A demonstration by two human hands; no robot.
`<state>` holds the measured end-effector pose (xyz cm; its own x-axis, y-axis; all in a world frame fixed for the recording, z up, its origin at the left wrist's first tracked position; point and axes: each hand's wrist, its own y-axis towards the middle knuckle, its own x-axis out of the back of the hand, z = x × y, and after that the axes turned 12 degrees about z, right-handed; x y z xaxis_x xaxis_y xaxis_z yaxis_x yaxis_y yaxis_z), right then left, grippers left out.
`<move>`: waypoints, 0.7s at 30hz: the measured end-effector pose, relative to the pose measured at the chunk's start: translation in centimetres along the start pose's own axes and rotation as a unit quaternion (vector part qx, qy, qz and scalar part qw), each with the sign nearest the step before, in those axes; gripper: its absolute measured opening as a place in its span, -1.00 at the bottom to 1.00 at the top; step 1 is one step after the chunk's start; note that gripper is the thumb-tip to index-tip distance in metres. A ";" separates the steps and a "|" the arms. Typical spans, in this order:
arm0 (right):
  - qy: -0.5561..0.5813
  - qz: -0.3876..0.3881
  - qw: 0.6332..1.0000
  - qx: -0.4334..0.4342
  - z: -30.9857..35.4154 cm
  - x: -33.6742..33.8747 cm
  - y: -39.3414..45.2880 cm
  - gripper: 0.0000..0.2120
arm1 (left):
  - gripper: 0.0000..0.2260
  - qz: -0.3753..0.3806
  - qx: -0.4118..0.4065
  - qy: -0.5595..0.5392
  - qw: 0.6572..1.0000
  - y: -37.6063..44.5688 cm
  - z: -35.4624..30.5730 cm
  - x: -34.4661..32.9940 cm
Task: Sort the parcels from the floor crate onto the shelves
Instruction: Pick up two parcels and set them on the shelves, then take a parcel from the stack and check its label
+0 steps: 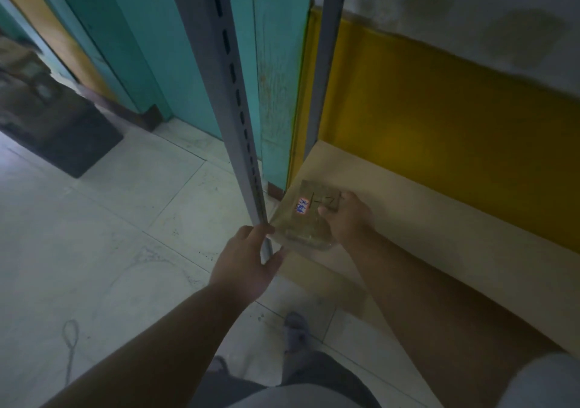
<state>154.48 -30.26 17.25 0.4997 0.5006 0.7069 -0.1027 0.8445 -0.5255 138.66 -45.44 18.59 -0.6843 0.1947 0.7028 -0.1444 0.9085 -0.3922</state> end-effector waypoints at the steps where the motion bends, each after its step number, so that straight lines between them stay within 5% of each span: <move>1: -0.020 -0.004 1.000 0.005 0.5 0.4 -1.1 -0.48 | -0.56 0.004 -0.003 -0.001 1.000 -0.1 -0.1 0.2; 11: -0.121 0.037 0.942 0.310 9.7 -3.3 -18.3 -0.53 | -0.60 -0.025 0.001 -0.007 1.000 -5.2 8.1 7.9; 21: -0.169 0.014 0.868 0.467 35.7 -18.0 -24.6 -0.44 | -0.57 -0.124 0.108 0.070 0.984 -18.2 30.7 25.1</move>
<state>117.32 -53.32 34.35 0.2203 0.4169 0.8818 -0.8422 0.5374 -0.0436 102.18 -68.48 25.12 -0.5060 0.0400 0.8616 -0.4539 0.8371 -0.3054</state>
